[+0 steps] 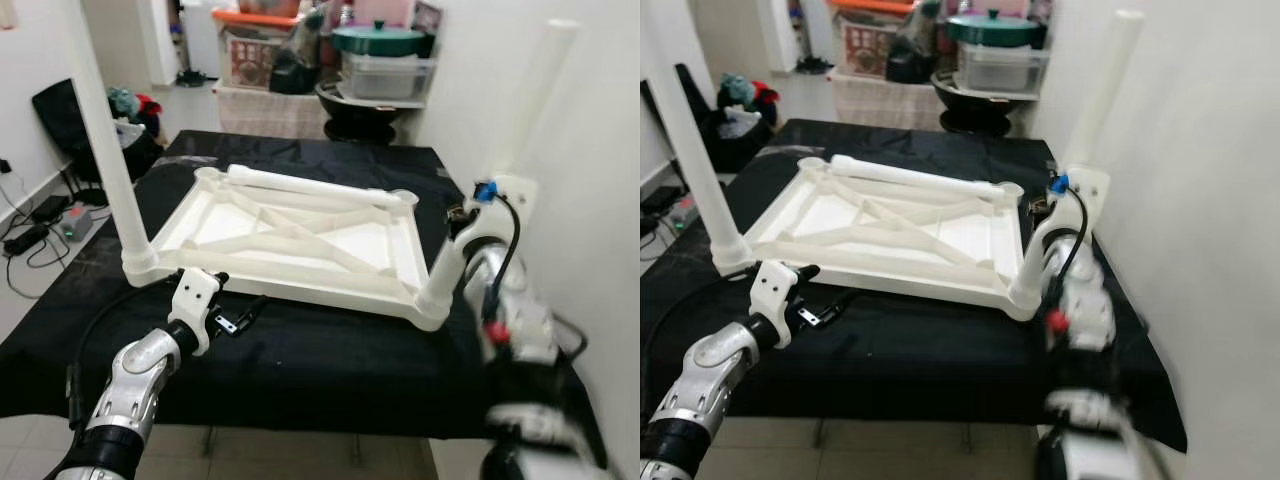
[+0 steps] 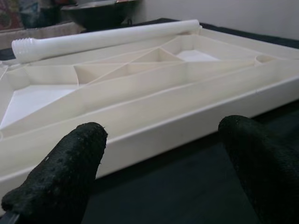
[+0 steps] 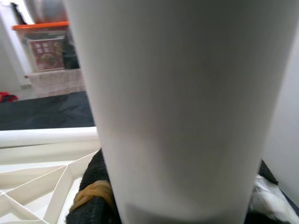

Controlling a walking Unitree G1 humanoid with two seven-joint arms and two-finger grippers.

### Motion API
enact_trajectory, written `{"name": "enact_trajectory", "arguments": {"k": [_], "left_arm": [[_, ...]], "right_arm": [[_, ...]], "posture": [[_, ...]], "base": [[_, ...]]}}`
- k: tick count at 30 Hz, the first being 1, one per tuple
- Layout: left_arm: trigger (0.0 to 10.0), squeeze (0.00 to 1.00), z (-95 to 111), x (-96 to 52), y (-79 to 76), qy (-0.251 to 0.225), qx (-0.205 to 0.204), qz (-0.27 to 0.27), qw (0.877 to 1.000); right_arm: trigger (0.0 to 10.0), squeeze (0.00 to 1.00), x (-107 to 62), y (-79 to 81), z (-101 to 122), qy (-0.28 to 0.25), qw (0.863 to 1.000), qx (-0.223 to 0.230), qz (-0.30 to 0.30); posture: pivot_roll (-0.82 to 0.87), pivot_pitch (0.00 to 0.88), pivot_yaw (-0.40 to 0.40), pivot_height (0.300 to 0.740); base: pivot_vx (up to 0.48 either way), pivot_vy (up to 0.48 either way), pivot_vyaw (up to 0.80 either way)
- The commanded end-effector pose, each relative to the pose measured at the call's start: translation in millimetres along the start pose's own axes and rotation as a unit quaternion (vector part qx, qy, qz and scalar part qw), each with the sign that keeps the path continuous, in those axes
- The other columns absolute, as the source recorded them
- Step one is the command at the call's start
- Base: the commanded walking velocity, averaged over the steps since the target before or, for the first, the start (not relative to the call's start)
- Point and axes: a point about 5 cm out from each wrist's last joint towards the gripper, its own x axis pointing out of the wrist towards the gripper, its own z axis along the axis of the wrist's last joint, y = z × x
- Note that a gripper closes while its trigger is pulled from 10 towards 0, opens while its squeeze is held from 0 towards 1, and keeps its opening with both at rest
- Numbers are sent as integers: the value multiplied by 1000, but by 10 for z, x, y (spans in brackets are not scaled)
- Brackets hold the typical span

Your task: Building children table

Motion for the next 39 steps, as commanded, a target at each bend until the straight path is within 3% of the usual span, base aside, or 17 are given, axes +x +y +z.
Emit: {"name": "enact_trajectory", "arguments": {"k": [1, 2, 3, 7, 8, 11, 12, 14, 17, 18, 20, 25, 26, 27, 32, 38, 39], "left_arm": [[10000, 0, 12, 20, -27, -1, 4, -6, 1000], [10000, 0, 12, 20, -27, -1, 4, -6, 1000], [10000, 0, 20, 35, -13, 0, 5, -7, 1000], [10000, 0, 30, 50, -5, 0, 6, -6, 1000], [10000, 0, 33, 53, -6, -1, 6, -6, 1000], [10000, 0, 32, 48, -9, -2, 5, -5, 1000], [10000, 0, 25, 37, -16, -2, 4, -5, 1000], [10000, 0, 12, 22, -25, -1, 1, -6, 1000], [10000, 0, 7, 17, -27, 0, 0, -6, 1000], [10000, 0, 6, 22, -30, 0, 0, -8, 1000], [10000, 0, 15, 34, -24, 0, 1, -9, 1000], [10000, 0, 24, 42, -11, 0, 2, -8, 1000], [10000, 0, 22, 38, -9, 0, 3, -8, 1000], [10000, 0, 19, 33, -8, 1, 3, -9, 1000], [10000, 0, 15, 25, -5, 2, 3, -8, 1000], [10000, 0, 3, 46, -39, 3, 3, -11, 1000], [10000, 0, 14, 62, -34, 2, 4, -12, 1000]], "right_arm": [[4588, 0, -115, 85, -308, 74, 997, 34, 14], [4588, 0, -115, 85, -308, 74, 997, 34, 14], [10000, 0, -125, 272, -297, 76, 994, 41, 74], [10000, 0, -73, 308, -218, 60, 992, 50, 97], [10000, 1000, -59, 311, -175, 60, 992, 50, 100], [10000, 1000, -43, 353, -81, 59, 988, 55, 131], [10000, 0, -52, 390, 11, 51, 983, 54, 171], [10000, 0, -84, 458, 183, 22, 962, 57, 266], [10000, 0, -110, 483, 255, 7, 949, 58, 310], [10000, 0, -154, 426, 328, -5, 903, 10, 430], [10000, 0, -122, 351, 340, 2, 882, -25, 471], [10000, 0, -76, 317, 335, 10, 869, -55, 492], [3882, 0, -79, 307, 316, 17, 860, -61, 506], [0, 0, -68, 294, 300, 21, 859, -62, 508], [0, 0, -52, 274, 267, 22, 858, -64, 508], [0, 0, 93, 130, 110, 50, 911, -63, 404], [0, 0, 184, 8, 55, 65, 945, -65, 313]], "posture": [[68, 0, -78, 740], [68, 0, -78, 740], [63, 0, -75, 740], [61, 0, -78, 740], [64, 0, -81, 740], [65, 0, -84, 740], [65, 0, -84, 740], [63, 0, -81, 740], [63, 0, -81, 740], [70, 0, -88, 740], [70, 0, -88, 740], [74, 0, -89, 740], [79, 0, -92, 740], [79, 0, -92, 740], [80, 0, -94, 740], [76, 0, -88, 740], [71, 0, -86, 740]], "base": [[0, 0, 0], [0, 0, 0], [0, 0, 0], [0, 0, 0], [0, 0, 0], [0, 0, 0], [0, 0, 0], [0, 0, 0], [0, 0, 0], [0, 0, 0], [0, 0, 0], [0, 0, 0], [0, 0, 0], [0, 0, 0], [0, 0, 0], [0, 0, 0], [0, 0, 0]]}}
